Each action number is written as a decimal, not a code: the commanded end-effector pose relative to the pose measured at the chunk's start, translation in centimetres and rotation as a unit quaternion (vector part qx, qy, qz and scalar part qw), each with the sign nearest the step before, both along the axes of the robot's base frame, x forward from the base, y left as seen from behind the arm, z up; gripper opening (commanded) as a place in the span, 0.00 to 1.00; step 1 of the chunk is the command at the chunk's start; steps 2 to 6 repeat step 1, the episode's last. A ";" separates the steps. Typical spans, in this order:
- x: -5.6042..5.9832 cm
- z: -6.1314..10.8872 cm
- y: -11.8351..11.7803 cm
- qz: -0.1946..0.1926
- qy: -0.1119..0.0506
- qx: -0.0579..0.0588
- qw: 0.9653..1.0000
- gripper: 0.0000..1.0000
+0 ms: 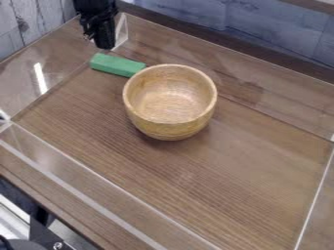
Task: Move green object from inside the wooden bowl to the table next to it
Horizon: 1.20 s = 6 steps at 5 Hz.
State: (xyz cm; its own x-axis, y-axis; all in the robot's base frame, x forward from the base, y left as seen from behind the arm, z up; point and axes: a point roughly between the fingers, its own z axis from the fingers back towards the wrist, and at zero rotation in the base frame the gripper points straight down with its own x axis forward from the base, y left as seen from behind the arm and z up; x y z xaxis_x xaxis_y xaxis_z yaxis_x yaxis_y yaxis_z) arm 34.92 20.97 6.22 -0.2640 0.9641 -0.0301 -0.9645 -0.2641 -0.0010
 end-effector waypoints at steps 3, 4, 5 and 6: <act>0.6 2.9 0.5 -0.013 -0.037 0.025 0.999 0.00; 0.6 2.9 0.5 -0.013 -0.037 0.025 0.999 0.00; 0.6 2.9 0.5 -0.013 -0.037 0.025 0.999 0.00; 0.6 2.9 0.5 -0.013 -0.037 0.025 0.999 0.00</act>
